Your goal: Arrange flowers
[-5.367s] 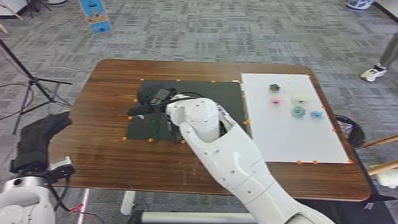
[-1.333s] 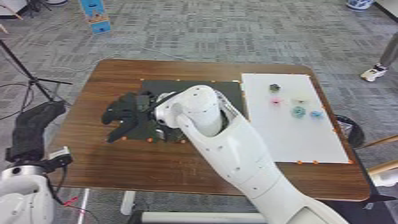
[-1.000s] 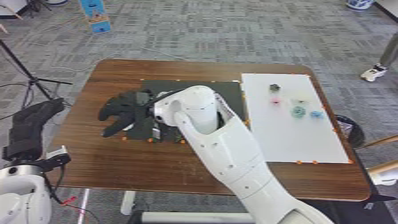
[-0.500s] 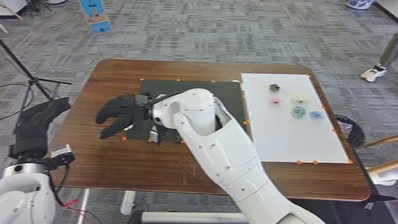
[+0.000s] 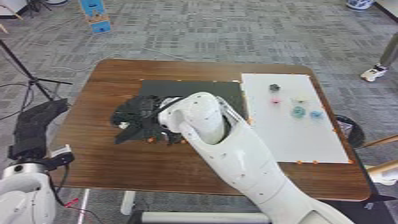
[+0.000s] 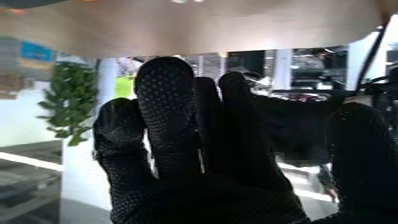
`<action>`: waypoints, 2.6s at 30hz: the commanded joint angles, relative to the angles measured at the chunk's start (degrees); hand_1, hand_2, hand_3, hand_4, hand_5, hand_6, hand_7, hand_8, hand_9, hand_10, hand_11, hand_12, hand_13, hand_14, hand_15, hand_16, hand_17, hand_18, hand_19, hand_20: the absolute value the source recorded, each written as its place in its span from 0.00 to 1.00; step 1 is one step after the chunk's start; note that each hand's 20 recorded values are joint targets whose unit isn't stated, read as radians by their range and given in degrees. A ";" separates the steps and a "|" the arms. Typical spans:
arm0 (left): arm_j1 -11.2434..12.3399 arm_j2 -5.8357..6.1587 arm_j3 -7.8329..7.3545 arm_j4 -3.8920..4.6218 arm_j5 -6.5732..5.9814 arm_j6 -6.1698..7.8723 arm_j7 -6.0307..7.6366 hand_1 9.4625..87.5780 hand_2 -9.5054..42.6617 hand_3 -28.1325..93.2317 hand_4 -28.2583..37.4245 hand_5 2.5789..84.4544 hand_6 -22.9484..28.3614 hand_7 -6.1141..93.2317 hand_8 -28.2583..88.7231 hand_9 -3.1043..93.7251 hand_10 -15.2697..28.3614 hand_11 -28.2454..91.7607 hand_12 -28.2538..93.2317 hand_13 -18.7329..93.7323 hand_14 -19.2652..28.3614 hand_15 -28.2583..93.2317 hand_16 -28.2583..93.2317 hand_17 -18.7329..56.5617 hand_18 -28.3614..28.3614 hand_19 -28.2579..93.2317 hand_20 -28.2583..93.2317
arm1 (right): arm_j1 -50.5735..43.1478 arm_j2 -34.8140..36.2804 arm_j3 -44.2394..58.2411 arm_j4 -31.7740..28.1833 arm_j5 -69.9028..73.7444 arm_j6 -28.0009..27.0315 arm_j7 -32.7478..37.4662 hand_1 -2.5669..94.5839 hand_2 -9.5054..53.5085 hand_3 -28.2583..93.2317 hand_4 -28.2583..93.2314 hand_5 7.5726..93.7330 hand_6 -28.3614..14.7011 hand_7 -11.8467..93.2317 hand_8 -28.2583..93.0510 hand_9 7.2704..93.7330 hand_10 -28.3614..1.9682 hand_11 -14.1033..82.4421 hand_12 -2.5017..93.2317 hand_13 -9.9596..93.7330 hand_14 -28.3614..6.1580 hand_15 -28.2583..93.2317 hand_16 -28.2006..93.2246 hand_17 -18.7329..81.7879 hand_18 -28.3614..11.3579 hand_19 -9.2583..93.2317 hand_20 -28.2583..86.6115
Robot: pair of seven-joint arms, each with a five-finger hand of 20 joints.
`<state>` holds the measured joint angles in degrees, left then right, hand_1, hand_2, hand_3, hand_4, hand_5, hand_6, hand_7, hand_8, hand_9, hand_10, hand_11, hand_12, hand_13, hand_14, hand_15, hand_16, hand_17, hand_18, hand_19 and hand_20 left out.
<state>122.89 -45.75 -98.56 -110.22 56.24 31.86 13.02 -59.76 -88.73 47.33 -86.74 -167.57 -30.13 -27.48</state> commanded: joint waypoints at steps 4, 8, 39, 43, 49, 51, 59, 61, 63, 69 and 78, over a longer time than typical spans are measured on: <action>6.47 -2.90 -3.73 -1.50 -0.37 0.27 1.36 0.37 0.55 0.81 0.04 0.60 0.50 0.26 0.16 0.54 0.63 0.41 0.32 0.50 0.63 0.33 0.20 0.43 0.60 0.28 0.38 | -0.40 11.60 3.51 -9.16 15.26 2.03 6.55 0.19 0.45 0.72 0.08 0.43 0.55 0.27 0.15 0.43 0.58 0.20 0.14 0.72 0.32 0.81 0.47 0.48 0.01 0.88 0.81; 7.79 -3.94 -4.02 -1.41 -0.66 0.19 2.04 0.36 0.55 0.82 0.05 0.60 0.50 0.26 0.16 0.55 0.63 0.41 0.32 0.50 0.63 0.33 0.20 0.43 0.60 0.28 0.39 | -2.95 15.65 5.88 -13.49 23.87 6.25 11.88 0.19 0.45 0.72 0.08 0.45 0.55 0.27 0.15 0.45 0.57 0.21 0.14 0.72 0.32 0.81 0.46 0.48 0.01 0.88 0.81; 3.96 -3.74 -1.95 -1.83 -0.88 1.11 1.84 0.33 0.56 0.82 0.03 0.60 0.50 0.25 0.16 0.55 0.63 0.40 0.32 0.51 0.64 0.33 0.20 0.43 0.60 0.28 0.39 | -26.32 15.97 41.55 -22.89 72.14 13.26 28.11 0.21 0.37 0.73 0.10 0.54 0.57 0.27 0.15 0.56 0.43 0.22 0.17 0.65 0.29 0.59 0.46 0.40 0.11 0.68 0.72; 3.81 -3.68 -2.06 -1.79 -0.83 0.78 2.00 0.32 0.56 0.82 0.03 0.60 0.50 0.26 0.16 0.55 0.63 0.41 0.32 0.51 0.64 0.33 0.20 0.43 0.60 0.28 0.39 | -28.60 14.05 45.48 -23.02 78.60 10.36 28.53 0.21 0.36 0.73 0.10 0.53 0.57 0.27 0.16 0.57 0.43 0.22 0.17 0.64 0.30 0.59 0.46 0.39 0.11 0.67 0.71; 3.85 -3.77 -2.15 -1.79 -0.93 0.61 1.75 0.32 0.56 0.82 0.03 0.60 0.50 0.25 0.16 0.55 0.63 0.40 0.32 0.51 0.64 0.33 0.20 0.43 0.60 0.28 0.39 | -31.21 11.48 49.44 -22.69 80.42 10.01 29.38 0.21 0.36 0.73 0.10 0.53 0.57 0.27 0.16 0.57 0.43 0.22 0.18 0.63 0.30 0.58 0.47 0.39 0.12 0.65 0.71; 3.17 -3.75 -1.73 -1.55 -0.85 0.48 1.73 0.32 0.56 0.82 0.03 0.60 0.50 0.25 0.16 0.55 0.63 0.40 0.32 0.51 0.64 0.33 0.20 0.43 0.60 0.28 0.39 | -31.89 11.05 50.25 -22.73 81.06 10.67 29.48 0.21 0.36 0.73 0.10 0.54 0.57 0.27 0.16 0.57 0.43 0.22 0.18 0.63 0.30 0.58 0.47 0.38 0.12 0.65 0.71; 3.20 -3.62 -1.89 -1.67 -0.84 0.52 1.75 0.32 0.56 0.82 0.03 0.60 0.50 0.25 0.16 0.55 0.63 0.40 0.32 0.51 0.64 0.33 0.20 0.43 0.60 0.28 0.39 | -33.20 10.46 51.54 -22.56 79.74 10.44 28.39 0.21 0.37 0.73 0.10 0.54 0.57 0.27 0.16 0.59 0.44 0.23 0.18 0.63 0.30 0.57 0.47 0.38 0.12 0.64 0.71; 3.19 -3.53 -1.94 -1.68 -0.98 0.47 1.78 0.32 0.56 0.82 0.03 0.60 0.50 0.25 0.16 0.55 0.63 0.41 0.32 0.51 0.64 0.33 0.20 0.43 0.60 0.28 0.39 | -33.76 10.54 51.48 -22.77 79.12 11.45 28.31 0.22 0.36 0.73 0.10 0.54 0.57 0.27 0.16 0.59 0.44 0.23 0.18 0.63 0.31 0.57 0.47 0.38 0.12 0.64 0.71; 3.56 -3.51 -2.27 -1.89 -0.65 0.27 1.29 0.32 0.56 0.82 0.03 0.60 0.50 0.25 0.16 0.55 0.63 0.40 0.32 0.51 0.64 0.33 0.20 0.43 0.60 0.28 0.39 | -34.30 10.44 51.65 -22.99 78.29 11.33 29.07 0.22 0.35 0.73 0.10 0.54 0.57 0.27 0.16 0.59 0.44 0.23 0.18 0.63 0.31 0.57 0.47 0.38 0.12 0.64 0.71; 3.48 -3.74 -1.71 -1.93 -0.67 0.39 0.90 0.32 0.56 0.82 0.03 0.60 0.50 0.25 0.16 0.55 0.64 0.40 0.32 0.51 0.64 0.33 0.20 0.43 0.60 0.28 0.39 | -34.11 10.52 51.11 -22.44 77.42 13.07 30.39 0.22 0.36 0.73 0.10 0.54 0.57 0.27 0.16 0.59 0.43 0.23 0.18 0.64 0.31 0.57 0.47 0.38 0.13 0.64 0.71; 4.23 -4.20 -2.10 -2.39 -0.72 0.73 1.29 0.32 0.56 0.82 0.02 0.60 0.50 0.25 0.16 0.55 0.64 0.41 0.32 0.50 0.64 0.33 0.20 0.42 0.60 0.28 0.39 | -35.88 14.71 46.03 -23.10 63.01 34.23 33.15 0.32 0.20 0.73 0.11 0.57 0.58 0.30 0.16 0.64 0.45 0.26 0.19 0.67 0.34 0.60 0.47 0.41 0.12 0.72 0.74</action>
<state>126.15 -49.12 -100.13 -111.67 55.60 32.76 14.29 -93.78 -76.73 96.18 -109.29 -95.41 -9.55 3.48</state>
